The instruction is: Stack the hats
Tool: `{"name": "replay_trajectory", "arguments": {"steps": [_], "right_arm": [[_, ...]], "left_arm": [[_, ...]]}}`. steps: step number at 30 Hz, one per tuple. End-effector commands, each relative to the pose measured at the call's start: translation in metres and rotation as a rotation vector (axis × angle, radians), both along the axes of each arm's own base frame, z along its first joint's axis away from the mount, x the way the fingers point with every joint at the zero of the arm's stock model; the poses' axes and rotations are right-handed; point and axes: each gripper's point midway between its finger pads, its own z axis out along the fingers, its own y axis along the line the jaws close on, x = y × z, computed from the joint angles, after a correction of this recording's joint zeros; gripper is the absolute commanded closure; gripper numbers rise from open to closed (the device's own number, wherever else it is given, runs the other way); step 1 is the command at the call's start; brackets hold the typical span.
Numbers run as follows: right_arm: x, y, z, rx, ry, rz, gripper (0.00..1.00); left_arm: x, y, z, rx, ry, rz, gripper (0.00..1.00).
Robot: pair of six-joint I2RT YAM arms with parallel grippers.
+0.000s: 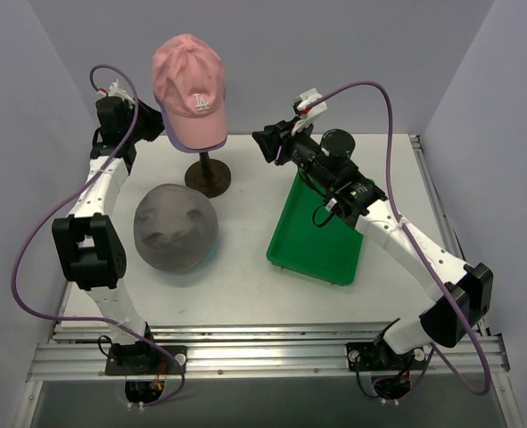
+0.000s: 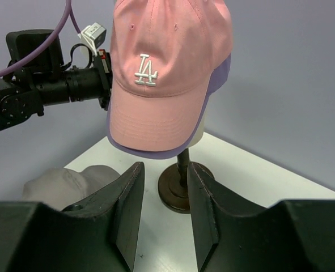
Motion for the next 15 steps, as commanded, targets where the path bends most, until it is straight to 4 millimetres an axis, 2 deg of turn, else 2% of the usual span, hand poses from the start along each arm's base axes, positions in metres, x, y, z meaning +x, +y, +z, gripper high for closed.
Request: {"name": "replay_trajectory", "arguments": {"steps": [1, 6, 7, 11, 15], "right_arm": [[-0.011, -0.016, 0.034, 0.048, -0.069, -0.017, 0.68], [0.0, -0.018, 0.023, 0.036, -0.04, -0.042, 0.67], [0.002, -0.017, 0.022, 0.037, -0.033, -0.043, 0.67], [0.01, -0.017, 0.011, 0.027, -0.001, -0.054, 0.67], [0.012, -0.021, 0.008, 0.025, 0.011, -0.065, 0.67]], "left_arm": [[-0.01, -0.019, 0.043, -0.031, -0.114, -0.022, 0.98], [-0.02, -0.025, 0.043, -0.064, -0.11, -0.017, 0.98], [-0.024, -0.043, 0.04, -0.068, -0.102, -0.046, 0.98], [-0.03, -0.058, 0.036, -0.076, -0.088, -0.067, 0.98], [-0.038, -0.068, 0.041, -0.079, -0.107, -0.074, 0.97]]}}
